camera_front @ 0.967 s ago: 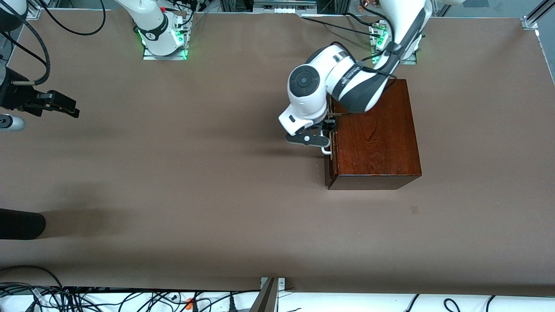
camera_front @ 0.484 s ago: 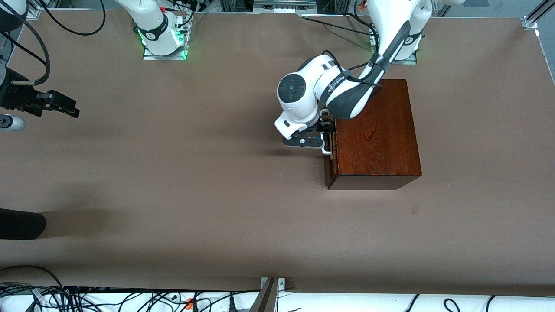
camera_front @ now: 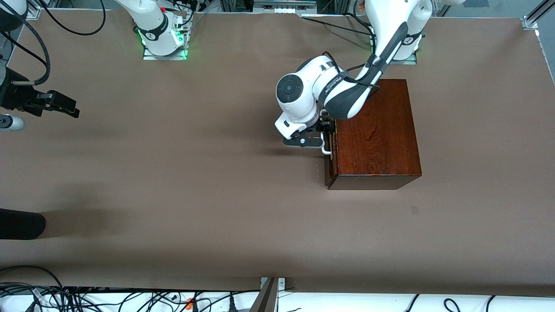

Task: Open drawer, take yellow block, close drawer
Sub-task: 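Pull the drawer handle outward with the left gripper to open it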

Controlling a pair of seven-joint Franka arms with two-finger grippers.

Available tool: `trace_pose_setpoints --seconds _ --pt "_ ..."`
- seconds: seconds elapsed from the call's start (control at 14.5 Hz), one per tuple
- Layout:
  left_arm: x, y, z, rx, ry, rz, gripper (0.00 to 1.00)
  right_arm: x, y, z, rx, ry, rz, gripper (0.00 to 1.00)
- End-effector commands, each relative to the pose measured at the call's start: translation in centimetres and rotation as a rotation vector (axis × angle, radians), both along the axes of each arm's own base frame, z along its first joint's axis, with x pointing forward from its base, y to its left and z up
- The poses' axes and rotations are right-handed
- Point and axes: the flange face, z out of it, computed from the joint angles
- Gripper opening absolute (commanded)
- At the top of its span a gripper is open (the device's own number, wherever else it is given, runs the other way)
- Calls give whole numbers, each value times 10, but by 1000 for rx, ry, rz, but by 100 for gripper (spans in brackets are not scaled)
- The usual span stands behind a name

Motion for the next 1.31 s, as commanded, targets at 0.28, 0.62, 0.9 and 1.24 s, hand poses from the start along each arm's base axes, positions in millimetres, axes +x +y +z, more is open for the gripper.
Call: trace_pose_setpoints --seconds 0.28,0.62,0.9,1.24 --pt "-17 -21 -22 12 -38 24 100 -1 -1 0 -7 -5 12 100" --pt "-20 -39 -14 -51 -71 45 100 -1 -1 0 -7 -5 10 100" --pt "-24 -62 -10 -159 -82 90 100 0 -1 -1 -8 -2 10 100" --pt "-25 -89 -1 -210 -96 86 100 0 -1 -1 -7 -2 12 100"
